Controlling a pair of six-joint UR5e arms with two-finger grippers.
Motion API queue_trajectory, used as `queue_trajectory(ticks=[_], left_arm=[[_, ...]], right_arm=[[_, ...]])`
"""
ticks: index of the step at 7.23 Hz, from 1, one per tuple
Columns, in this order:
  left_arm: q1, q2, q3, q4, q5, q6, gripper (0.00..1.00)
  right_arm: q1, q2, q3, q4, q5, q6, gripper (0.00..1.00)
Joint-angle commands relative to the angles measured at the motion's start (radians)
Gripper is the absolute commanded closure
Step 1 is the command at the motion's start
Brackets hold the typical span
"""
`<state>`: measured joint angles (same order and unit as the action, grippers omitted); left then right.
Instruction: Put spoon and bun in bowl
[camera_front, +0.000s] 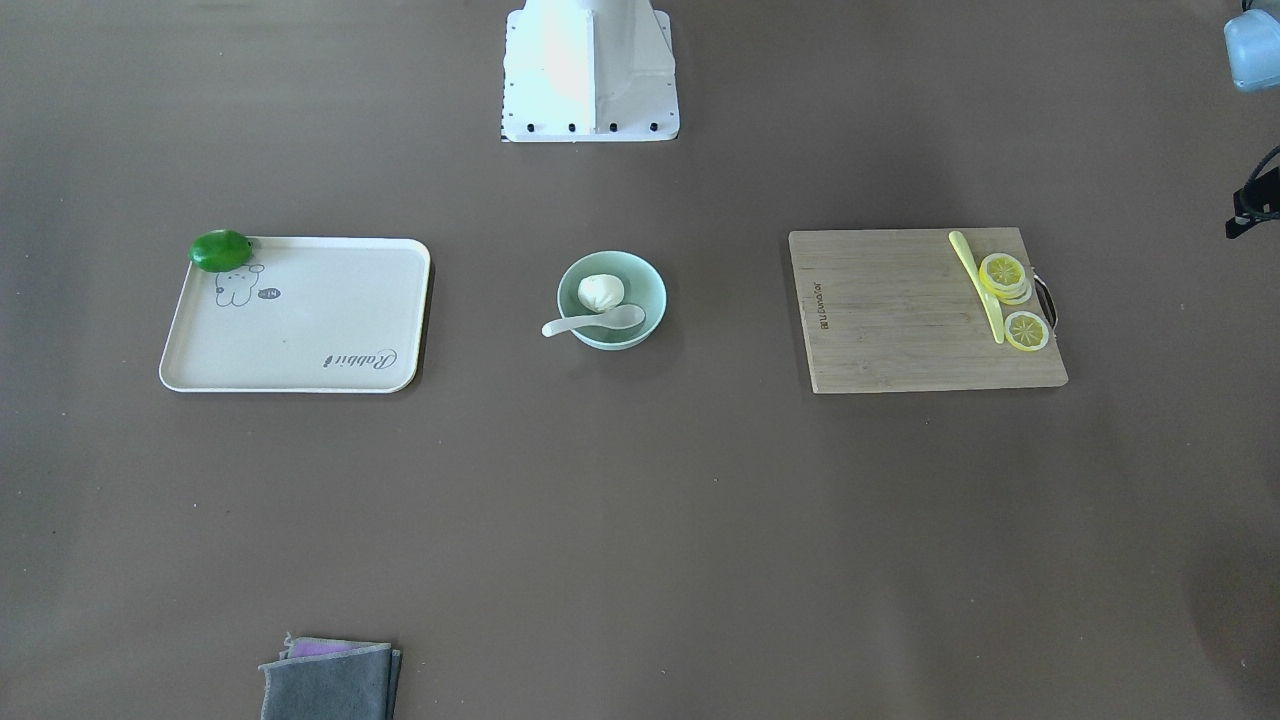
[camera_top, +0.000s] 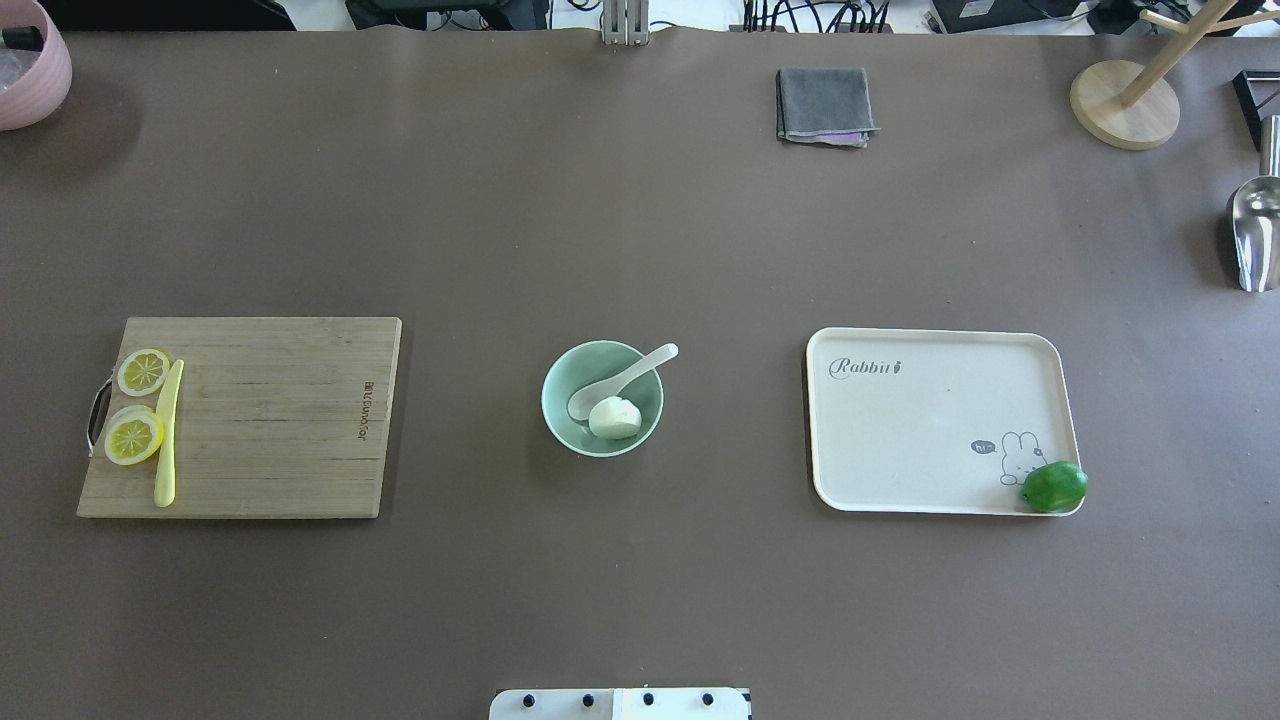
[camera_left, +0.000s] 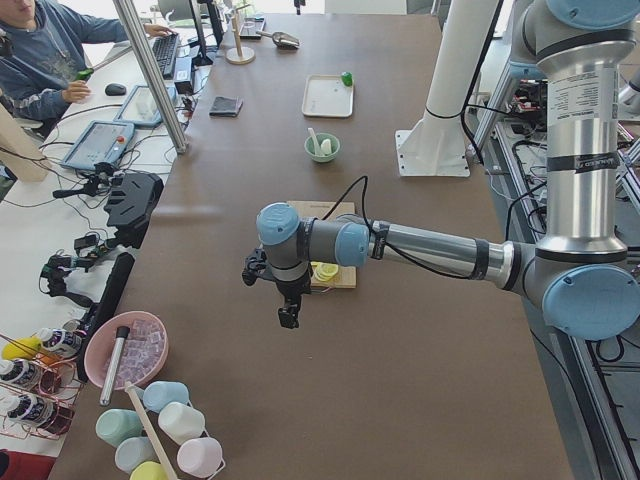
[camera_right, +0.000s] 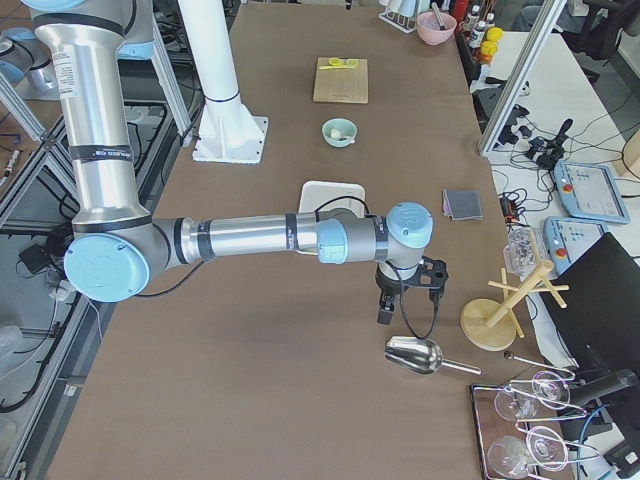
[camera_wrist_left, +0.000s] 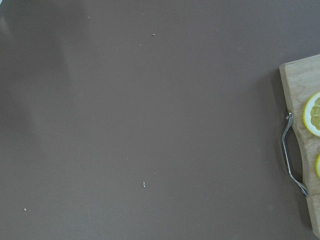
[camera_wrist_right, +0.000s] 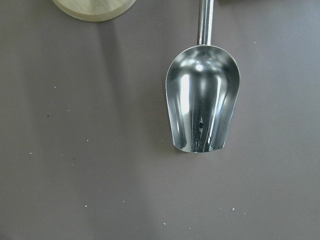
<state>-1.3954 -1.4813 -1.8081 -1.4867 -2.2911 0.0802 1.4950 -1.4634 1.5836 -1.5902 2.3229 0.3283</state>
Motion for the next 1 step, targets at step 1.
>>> queue_trajectory(ticks=[1], left_arm=[[-0.001, -0.008, -0.002, -0.001, -0.001, 0.000, 0.02]], right_arm=[[0.001, 0.000, -0.001, 0.001, 0.000, 0.000, 0.00]])
